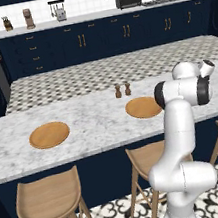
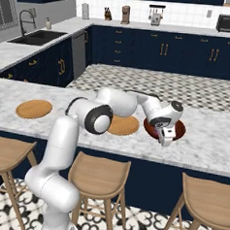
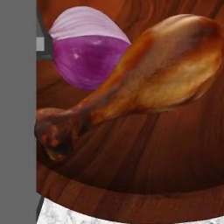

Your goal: Pick the chicken drumstick and onion from their plates and place them in the bowl. Then put the bowl in the fridge.

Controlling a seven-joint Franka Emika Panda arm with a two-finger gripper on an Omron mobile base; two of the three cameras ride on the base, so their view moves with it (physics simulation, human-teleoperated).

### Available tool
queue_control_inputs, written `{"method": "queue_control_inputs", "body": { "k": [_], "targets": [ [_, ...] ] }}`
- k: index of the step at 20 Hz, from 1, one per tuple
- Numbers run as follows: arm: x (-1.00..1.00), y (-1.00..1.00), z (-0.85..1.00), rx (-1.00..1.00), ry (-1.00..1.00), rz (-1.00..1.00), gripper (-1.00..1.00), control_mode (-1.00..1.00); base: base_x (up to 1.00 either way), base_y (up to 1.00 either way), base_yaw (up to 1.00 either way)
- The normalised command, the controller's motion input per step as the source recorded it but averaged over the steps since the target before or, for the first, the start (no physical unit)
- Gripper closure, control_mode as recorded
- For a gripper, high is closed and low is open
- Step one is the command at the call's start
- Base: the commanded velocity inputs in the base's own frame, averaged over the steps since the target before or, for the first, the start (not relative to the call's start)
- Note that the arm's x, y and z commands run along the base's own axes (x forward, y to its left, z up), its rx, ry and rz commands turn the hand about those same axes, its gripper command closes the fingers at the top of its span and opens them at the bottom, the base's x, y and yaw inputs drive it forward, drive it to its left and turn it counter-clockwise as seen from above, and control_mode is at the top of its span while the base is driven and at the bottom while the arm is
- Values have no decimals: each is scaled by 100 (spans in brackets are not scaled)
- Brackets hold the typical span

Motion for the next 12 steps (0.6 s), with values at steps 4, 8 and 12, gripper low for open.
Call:
{"method": "queue_control_inputs", "body": {
  "k": [4, 8, 12],
  "targets": [
    [2, 11, -15, 0, 0, -7, 100, -100, 0, 0, 0],
    [0, 0, 0, 0, -8, -16, 100, -100, 0, 0, 0],
    [-21, 8, 3, -4, -13, -7, 100, -100, 0, 0, 0]
  ]
}}
